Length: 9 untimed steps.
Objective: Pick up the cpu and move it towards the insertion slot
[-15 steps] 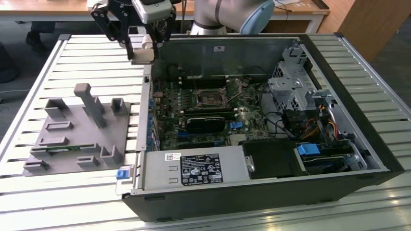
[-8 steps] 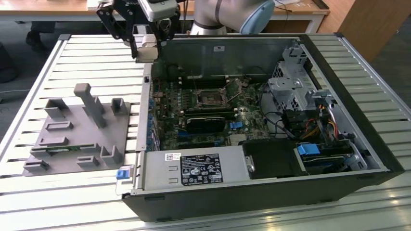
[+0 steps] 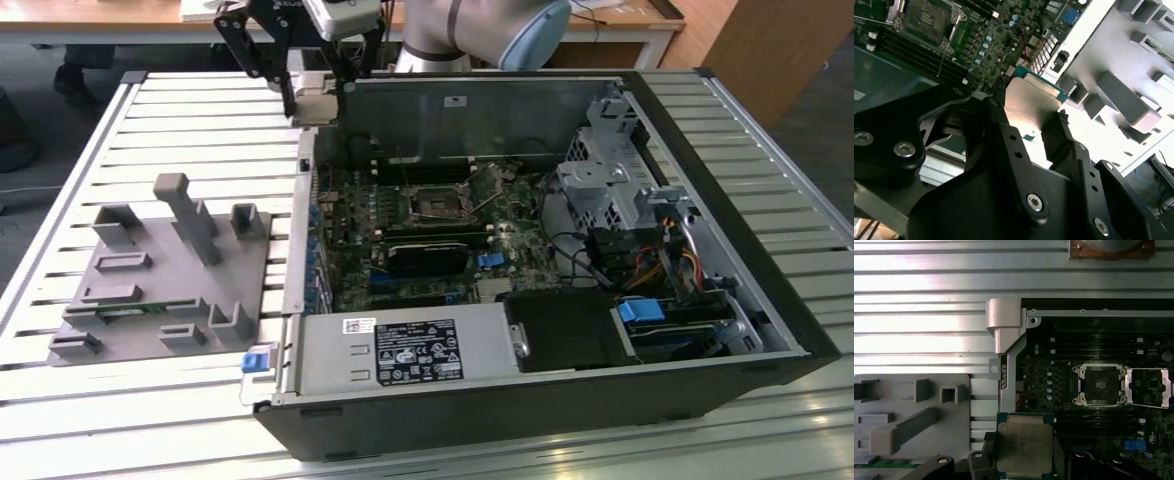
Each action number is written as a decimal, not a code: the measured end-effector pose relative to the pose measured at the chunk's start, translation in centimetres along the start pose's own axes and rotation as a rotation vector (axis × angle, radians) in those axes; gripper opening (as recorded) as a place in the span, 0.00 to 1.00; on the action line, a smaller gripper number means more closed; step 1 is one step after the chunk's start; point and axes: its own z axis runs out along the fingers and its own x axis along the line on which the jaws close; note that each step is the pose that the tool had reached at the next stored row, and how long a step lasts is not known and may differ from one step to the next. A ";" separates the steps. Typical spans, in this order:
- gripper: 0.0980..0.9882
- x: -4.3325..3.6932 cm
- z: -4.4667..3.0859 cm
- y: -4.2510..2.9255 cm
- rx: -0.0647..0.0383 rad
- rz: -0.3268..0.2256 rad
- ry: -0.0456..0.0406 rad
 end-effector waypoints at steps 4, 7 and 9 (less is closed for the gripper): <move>0.49 -0.44 0.02 0.31 0.000 0.000 -0.0001; 0.49 -0.73 0.04 0.59 0.000 0.000 -0.0001; 0.49 -0.93 0.06 0.87 0.000 0.000 -0.0001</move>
